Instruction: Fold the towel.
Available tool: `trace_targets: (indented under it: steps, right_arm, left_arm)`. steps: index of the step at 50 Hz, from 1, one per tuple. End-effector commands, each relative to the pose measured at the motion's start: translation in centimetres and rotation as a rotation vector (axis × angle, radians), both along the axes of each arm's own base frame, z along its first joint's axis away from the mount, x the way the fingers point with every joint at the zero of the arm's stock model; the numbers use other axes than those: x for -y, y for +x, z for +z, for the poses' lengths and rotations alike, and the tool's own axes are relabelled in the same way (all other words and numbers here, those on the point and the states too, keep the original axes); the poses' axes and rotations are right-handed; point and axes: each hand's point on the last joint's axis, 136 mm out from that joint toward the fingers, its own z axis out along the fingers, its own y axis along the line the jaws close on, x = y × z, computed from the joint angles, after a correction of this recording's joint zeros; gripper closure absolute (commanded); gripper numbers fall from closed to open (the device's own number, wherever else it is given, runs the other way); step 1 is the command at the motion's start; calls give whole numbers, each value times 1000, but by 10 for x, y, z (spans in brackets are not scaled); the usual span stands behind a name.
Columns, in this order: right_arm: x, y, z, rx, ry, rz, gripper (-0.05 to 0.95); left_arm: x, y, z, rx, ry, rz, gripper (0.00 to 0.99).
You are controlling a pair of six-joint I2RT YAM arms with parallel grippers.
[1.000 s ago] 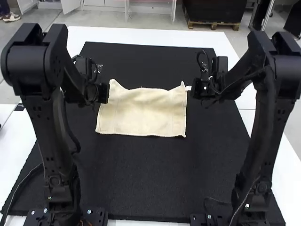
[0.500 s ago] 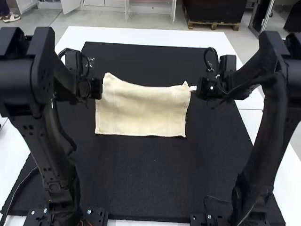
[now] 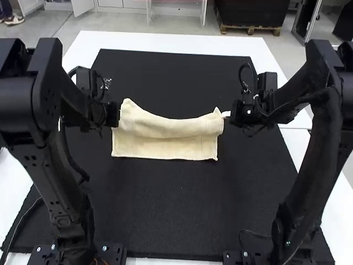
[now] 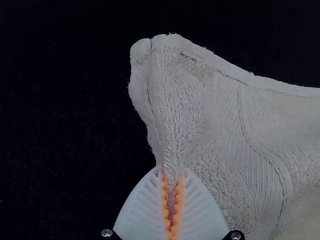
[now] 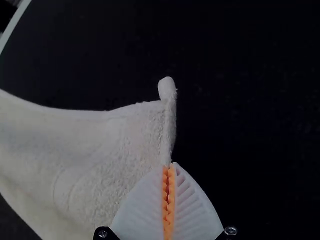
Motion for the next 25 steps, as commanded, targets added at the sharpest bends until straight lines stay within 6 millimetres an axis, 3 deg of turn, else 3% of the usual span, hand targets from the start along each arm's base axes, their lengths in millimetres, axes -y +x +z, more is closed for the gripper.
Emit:
trace_targets:
  steps: [1, 25]
  right_arm:
    - [0, -1, 19, 43, 8, 20, 920]
    - [0, -32, -10, -38, -16, 54, 918]
  left_arm:
    - [-3, -1, 7, 17, 15, 1, 977]
    - [-1, -27, -24, -61, 26, -6, 977]
